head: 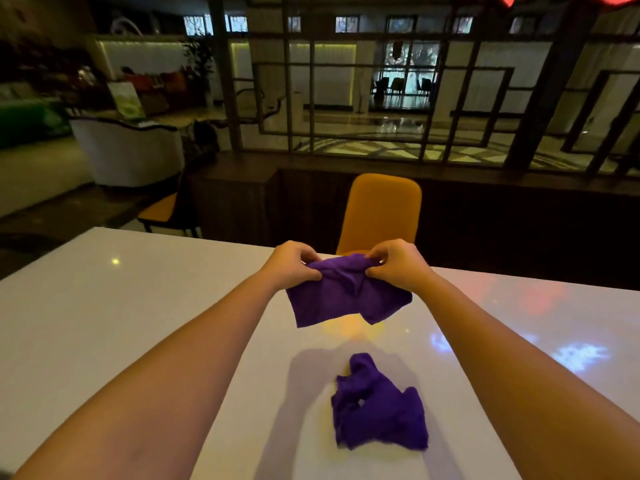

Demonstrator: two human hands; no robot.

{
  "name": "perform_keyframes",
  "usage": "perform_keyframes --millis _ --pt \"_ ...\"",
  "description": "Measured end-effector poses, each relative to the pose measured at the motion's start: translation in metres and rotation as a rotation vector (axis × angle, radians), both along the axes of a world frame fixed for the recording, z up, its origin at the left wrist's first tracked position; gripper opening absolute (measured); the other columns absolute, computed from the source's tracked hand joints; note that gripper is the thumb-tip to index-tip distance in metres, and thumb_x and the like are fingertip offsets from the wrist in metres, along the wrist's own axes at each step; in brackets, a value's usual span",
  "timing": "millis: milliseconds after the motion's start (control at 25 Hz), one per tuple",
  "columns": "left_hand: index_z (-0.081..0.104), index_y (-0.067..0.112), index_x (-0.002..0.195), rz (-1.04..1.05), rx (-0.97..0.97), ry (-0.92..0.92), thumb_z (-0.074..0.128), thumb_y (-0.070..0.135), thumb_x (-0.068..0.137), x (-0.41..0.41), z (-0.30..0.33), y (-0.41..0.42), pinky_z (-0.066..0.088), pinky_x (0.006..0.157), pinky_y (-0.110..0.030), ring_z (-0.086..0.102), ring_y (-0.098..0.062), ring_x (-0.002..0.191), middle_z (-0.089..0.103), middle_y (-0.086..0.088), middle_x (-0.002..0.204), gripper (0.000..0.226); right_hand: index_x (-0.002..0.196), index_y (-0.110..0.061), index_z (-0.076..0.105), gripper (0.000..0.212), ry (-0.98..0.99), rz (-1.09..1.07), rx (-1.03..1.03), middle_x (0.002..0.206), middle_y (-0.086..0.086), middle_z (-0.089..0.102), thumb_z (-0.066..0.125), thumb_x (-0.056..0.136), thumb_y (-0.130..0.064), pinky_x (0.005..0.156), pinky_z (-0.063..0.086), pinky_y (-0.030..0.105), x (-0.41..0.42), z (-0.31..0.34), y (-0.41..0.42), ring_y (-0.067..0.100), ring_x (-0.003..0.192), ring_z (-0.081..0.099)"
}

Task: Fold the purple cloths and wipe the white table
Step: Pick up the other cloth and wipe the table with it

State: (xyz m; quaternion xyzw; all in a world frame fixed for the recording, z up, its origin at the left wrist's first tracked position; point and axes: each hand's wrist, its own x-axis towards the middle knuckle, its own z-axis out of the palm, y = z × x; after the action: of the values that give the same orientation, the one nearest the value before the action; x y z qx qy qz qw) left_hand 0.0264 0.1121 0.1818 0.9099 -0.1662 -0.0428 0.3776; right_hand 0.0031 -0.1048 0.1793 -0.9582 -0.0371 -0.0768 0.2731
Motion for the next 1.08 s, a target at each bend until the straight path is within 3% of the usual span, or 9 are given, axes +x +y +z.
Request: perform_keyframes --millis 200,400,640,840,920,960,1080 --pt "0.066 0.015 0.102 -0.041 0.013 0.048 0.069 0.017 0.08 0.021 -0.006 0.082 0.048 0.067 -0.026 0.057 -0.019 0.089 0.063 -0.003 0.1 0.022 0.1 -0.018 0.068 0.022 0.077 -0.034 -0.038 0.104 0.004 0.066 0.07 0.079 -0.022 0.066 0.046 0.028 0.022 -0.005 0.084 0.017 0.084 0.054" --pt "0.067 0.014 0.102 -0.134 0.071 0.103 0.067 0.016 0.081 0.046 -0.036 0.112 0.047 0.068 -0.027 0.056 -0.019 0.088 0.062 -0.002 0.098 0.021 0.104 -0.014 0.068 0.024 0.174 -0.118 0.005 0.104 0.007 0.067 0.069 0.08 -0.016 0.071 0.05 0.028 0.027 -0.03 0.121 0.019 0.086 0.057" --pt "0.069 0.015 0.094 -0.186 0.13 0.218 0.066 0.013 0.076 0.044 -0.131 0.108 0.05 0.073 -0.029 0.058 -0.019 0.086 0.068 -0.006 0.102 0.019 0.096 -0.014 0.069 0.02 0.378 -0.197 0.022 0.103 0.007 0.068 0.068 0.076 -0.015 0.073 0.047 0.028 0.01 -0.116 0.127 0.019 0.084 0.057" --pt "0.068 0.015 0.098 -0.209 0.257 0.282 0.061 0.014 0.077 0.025 -0.21 0.112 0.051 0.085 -0.038 0.061 -0.024 0.096 0.068 -0.006 0.103 0.022 0.108 -0.015 0.064 0.028 0.54 -0.135 -0.04 0.116 0.008 0.063 0.06 0.081 -0.021 0.09 0.049 0.038 -0.011 -0.19 0.14 0.023 0.1 0.057" --pt "0.067 0.018 0.105 -0.23 0.216 0.278 0.06 0.023 0.081 0.019 -0.221 0.122 0.047 0.088 -0.033 0.059 -0.022 0.103 0.067 -0.004 0.11 0.025 0.118 -0.02 0.058 0.038 0.464 -0.237 -0.12 0.133 0.009 0.05 0.051 0.085 -0.038 0.104 0.037 0.047 -0.014 -0.201 0.148 0.025 0.12 0.046" --pt "0.064 0.02 0.111 -0.206 0.152 0.249 0.058 0.029 0.084 0.02 -0.222 0.128 0.045 0.092 -0.03 0.057 -0.02 0.109 0.064 -0.003 0.117 0.029 0.126 -0.024 0.051 0.044 0.393 -0.349 -0.142 0.144 0.008 0.039 0.044 0.087 -0.044 0.111 0.024 0.052 -0.014 -0.202 0.152 0.026 0.132 0.034" --pt "0.047 0.024 0.133 0.064 0.036 0.043 0.042 0.04 0.093 0.038 -0.22 0.173 0.031 0.111 -0.038 0.036 -0.021 0.135 0.04 -0.003 0.147 0.044 0.142 -0.033 0.022 0.057 0.217 -0.564 -0.173 0.157 0.005 0.01 0.023 0.089 -0.057 0.113 0.003 0.061 -0.011 -0.202 0.171 0.026 0.144 0.001"
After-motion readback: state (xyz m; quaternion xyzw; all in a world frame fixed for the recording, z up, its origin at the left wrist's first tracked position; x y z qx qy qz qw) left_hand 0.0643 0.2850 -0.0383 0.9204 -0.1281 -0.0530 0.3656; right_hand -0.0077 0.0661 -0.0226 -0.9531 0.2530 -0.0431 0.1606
